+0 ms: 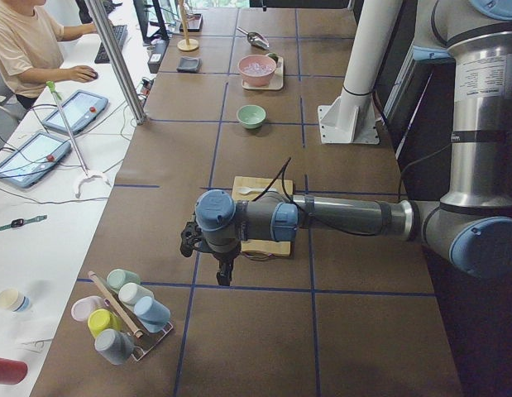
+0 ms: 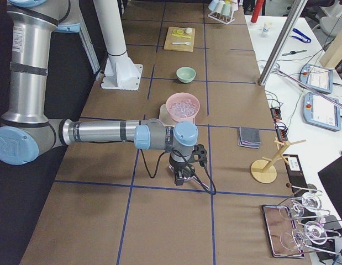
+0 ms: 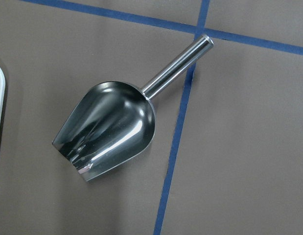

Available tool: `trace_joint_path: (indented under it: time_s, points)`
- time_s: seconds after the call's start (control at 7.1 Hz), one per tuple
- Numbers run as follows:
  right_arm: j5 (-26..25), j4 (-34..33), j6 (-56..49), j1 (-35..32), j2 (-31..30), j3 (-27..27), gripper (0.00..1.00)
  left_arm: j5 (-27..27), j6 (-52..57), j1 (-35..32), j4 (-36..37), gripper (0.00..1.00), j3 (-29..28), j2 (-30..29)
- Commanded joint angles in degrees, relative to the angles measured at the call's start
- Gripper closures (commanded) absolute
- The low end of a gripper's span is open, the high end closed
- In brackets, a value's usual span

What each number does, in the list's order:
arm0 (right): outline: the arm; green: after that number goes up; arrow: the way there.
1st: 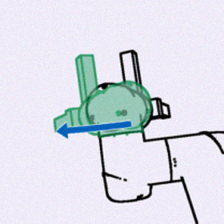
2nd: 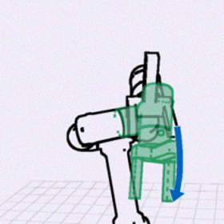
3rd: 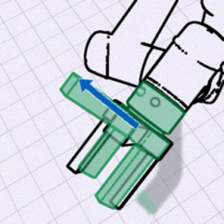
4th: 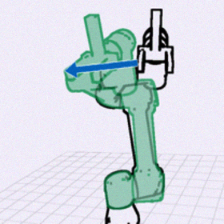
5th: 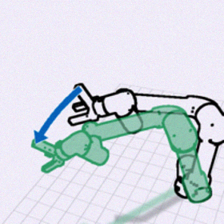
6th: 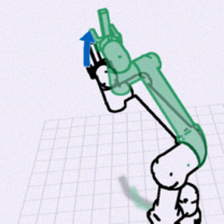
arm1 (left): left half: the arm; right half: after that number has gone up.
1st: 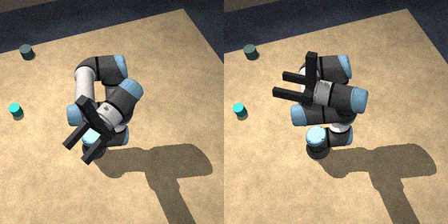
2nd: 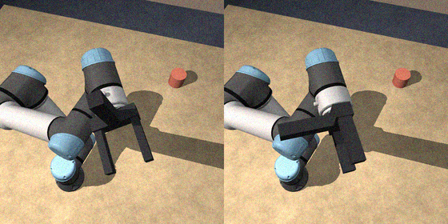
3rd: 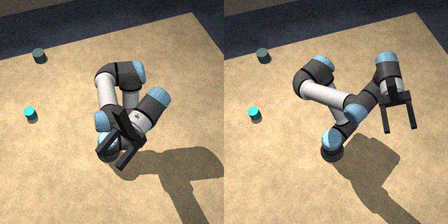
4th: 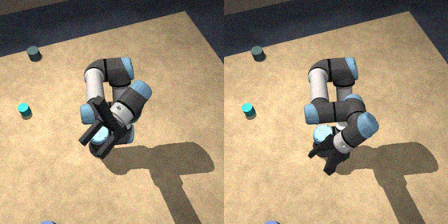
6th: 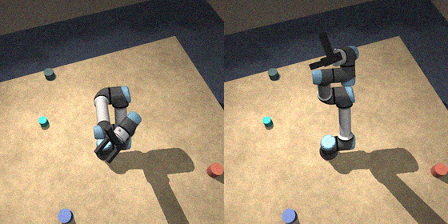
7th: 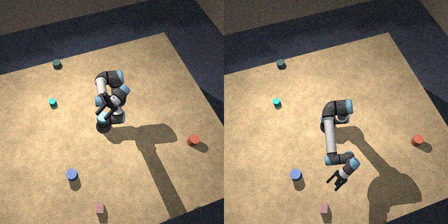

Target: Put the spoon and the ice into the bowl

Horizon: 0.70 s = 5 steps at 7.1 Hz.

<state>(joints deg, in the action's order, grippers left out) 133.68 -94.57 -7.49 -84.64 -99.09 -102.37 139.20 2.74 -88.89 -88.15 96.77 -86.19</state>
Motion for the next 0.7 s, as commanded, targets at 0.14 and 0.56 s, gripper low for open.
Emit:
trace_joint_path:
  time_s: [0.14, 0.56]
  points:
    - [-0.09, 0.09, -0.51, 0.0, -0.05, 0.07, 0.0, -0.16, -0.1, 0.12, 0.09, 0.0, 0.0, 0.14]
    - [-0.09, 0.0, 0.19, 0.09, -0.14, 0.25, 0.0, -1.3, -0.1, 0.21, -0.18, 0.0, 0.52, 0.14]
